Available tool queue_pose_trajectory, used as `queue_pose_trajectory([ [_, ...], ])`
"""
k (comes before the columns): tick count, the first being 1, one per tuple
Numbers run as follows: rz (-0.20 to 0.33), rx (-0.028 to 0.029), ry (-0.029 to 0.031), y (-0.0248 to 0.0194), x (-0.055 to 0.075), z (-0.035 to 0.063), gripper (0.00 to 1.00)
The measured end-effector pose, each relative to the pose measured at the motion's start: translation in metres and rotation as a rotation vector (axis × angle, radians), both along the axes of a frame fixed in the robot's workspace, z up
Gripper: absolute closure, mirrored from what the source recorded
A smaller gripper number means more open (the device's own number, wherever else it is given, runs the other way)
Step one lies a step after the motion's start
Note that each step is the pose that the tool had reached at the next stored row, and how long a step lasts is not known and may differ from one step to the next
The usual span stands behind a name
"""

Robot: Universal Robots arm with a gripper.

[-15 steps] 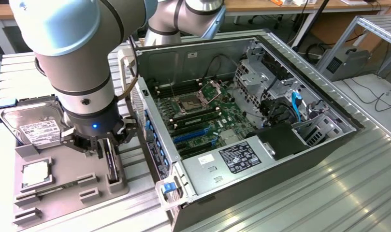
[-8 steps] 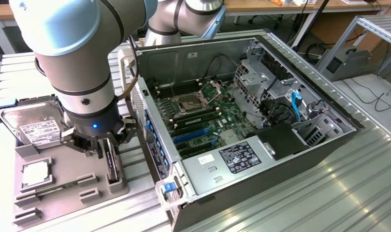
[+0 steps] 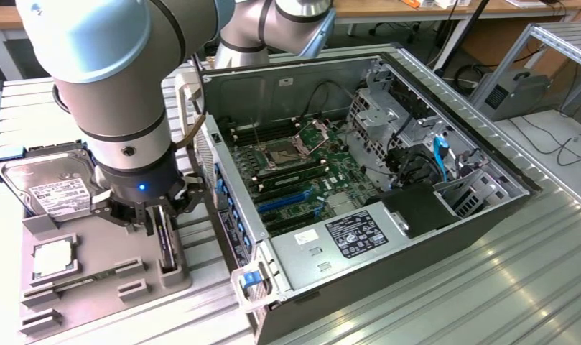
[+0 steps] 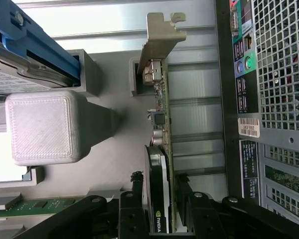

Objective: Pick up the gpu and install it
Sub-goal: 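Pick up the gpu and move the gpu toward the slot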

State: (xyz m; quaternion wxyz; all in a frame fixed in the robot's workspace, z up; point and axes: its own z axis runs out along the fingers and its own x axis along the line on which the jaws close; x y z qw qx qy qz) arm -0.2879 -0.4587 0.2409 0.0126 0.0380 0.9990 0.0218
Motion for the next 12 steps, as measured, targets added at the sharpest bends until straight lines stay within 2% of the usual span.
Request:
queue_pose_trajectory([
  [8, 0.000, 0.0000, 0.0000, 0.0000, 0.0000, 0.0000, 0.61],
  [9, 0.000, -0.0001, 0.0001, 0.0000, 0.0000, 0.0000, 0.62],
  [11, 0.000, 0.0000, 0.0000, 0.0000, 0.0000, 0.0000, 0.73],
  [12, 0.000, 0.0000, 0.0000, 0.0000, 0.0000, 0.0000, 0.73],
])
